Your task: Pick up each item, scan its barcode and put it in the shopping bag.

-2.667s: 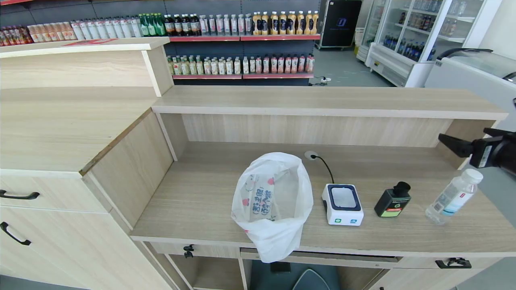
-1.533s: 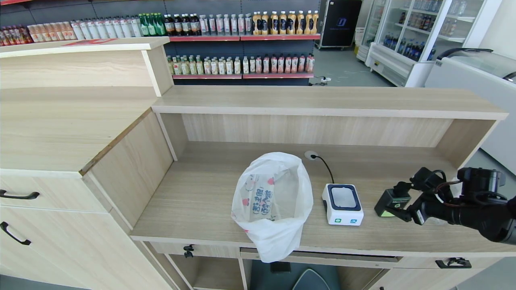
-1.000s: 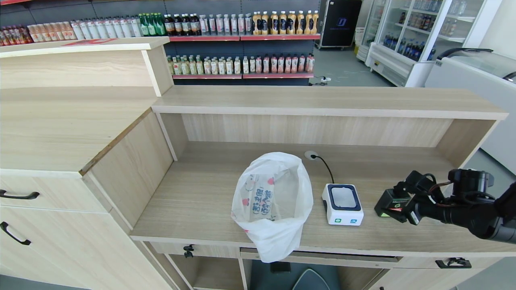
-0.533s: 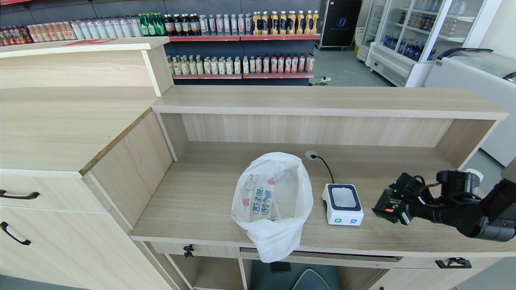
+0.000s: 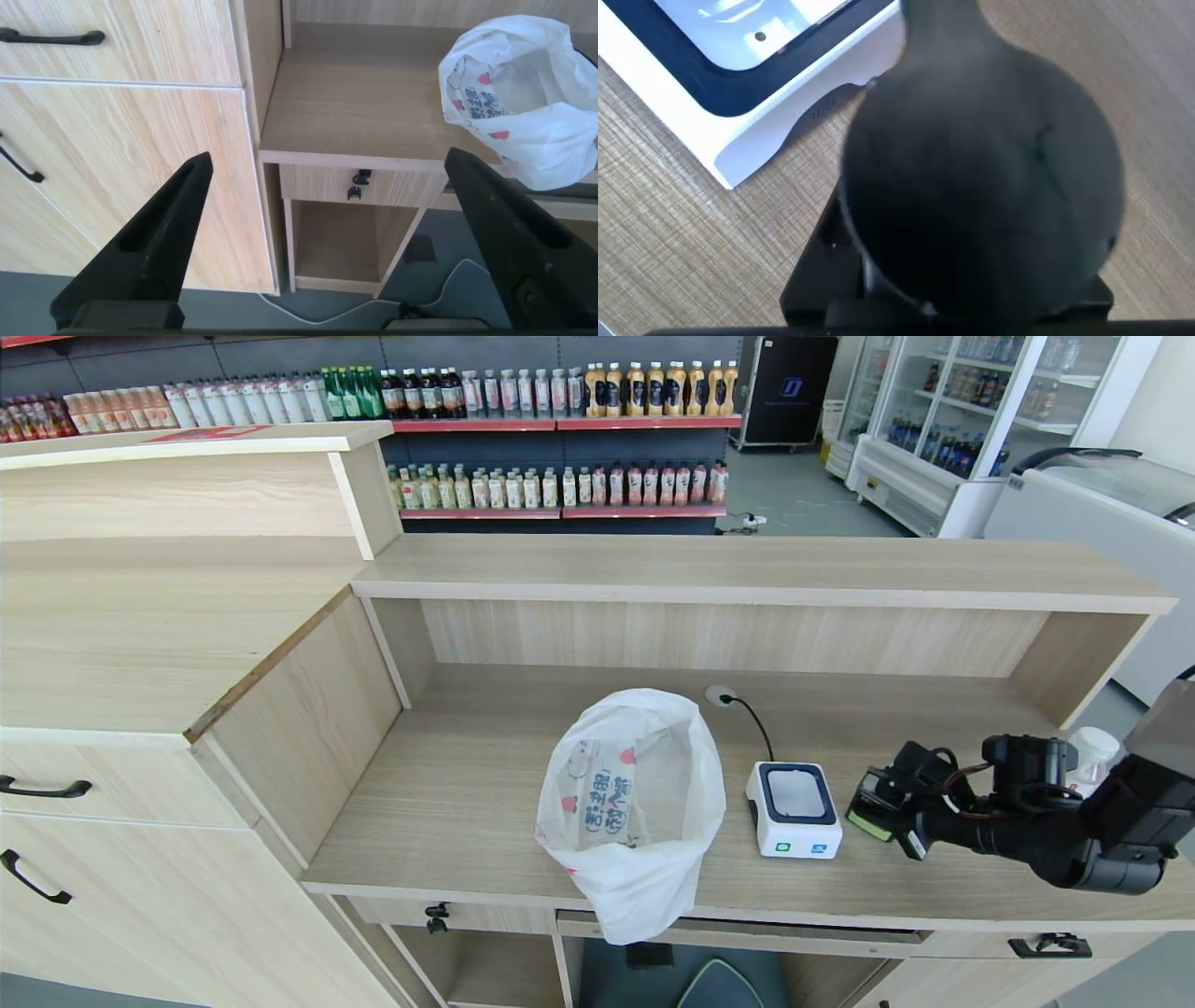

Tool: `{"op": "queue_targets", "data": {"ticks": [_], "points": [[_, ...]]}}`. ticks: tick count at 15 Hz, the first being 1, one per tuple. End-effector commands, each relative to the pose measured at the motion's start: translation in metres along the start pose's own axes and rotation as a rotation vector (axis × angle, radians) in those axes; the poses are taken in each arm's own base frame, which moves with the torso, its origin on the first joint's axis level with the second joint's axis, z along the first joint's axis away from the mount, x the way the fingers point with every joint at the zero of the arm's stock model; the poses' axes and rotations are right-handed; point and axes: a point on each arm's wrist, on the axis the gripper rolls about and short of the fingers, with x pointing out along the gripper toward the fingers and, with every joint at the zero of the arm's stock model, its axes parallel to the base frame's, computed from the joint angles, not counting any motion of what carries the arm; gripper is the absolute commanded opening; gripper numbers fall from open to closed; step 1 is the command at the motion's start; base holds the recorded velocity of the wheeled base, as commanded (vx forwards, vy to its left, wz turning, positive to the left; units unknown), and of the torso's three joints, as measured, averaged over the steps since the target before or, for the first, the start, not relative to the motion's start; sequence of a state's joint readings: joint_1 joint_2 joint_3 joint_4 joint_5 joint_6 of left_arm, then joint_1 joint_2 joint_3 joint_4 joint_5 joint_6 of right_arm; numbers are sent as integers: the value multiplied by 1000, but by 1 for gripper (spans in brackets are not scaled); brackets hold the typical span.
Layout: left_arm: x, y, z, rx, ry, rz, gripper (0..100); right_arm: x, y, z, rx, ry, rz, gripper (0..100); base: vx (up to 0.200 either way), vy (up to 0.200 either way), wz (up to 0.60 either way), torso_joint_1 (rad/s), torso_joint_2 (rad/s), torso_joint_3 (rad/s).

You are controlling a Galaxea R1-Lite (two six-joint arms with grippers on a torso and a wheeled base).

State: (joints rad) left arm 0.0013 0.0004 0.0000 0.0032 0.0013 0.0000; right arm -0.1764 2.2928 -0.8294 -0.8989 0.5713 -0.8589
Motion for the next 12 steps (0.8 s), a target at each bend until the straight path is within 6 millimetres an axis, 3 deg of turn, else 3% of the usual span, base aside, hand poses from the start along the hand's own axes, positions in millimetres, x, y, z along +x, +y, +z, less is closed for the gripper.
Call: {"op": "queue_targets", "data": {"ticks": [1, 4, 5, 6, 7, 9, 12], "points": [[0, 0, 0, 0, -1, 1, 100, 1, -1, 2, -6, -5, -3, 0, 0, 0, 0, 0, 0, 0], [0, 0, 0, 0, -1, 1, 100, -9, -13, 16, -34, -43, -55, 0, 0, 0, 0, 0, 0, 0], [0, 0, 0, 0, -1, 1, 100, -28, -21, 37, -57, -82, -101, 0, 0, 0, 0, 0, 0, 0], [0, 0, 0, 0, -1, 1, 100, -42, -28, 45, -78, -91, -140, 0, 0, 0, 0, 0, 0, 0], [0, 0, 0, 0, -1, 1, 100, -81, -38, 68, -173, -124, -231, 0, 0, 0, 0, 0, 0, 0], [0, 0, 0, 0, -1, 1, 100, -122, -29, 86, -257, -158, -278, 0, 0, 0, 0, 0, 0, 0], [0, 0, 0, 0, -1, 1, 100, -158, -17, 111, -534, -204, -340, 0, 0, 0, 0, 0, 0, 0]]}}
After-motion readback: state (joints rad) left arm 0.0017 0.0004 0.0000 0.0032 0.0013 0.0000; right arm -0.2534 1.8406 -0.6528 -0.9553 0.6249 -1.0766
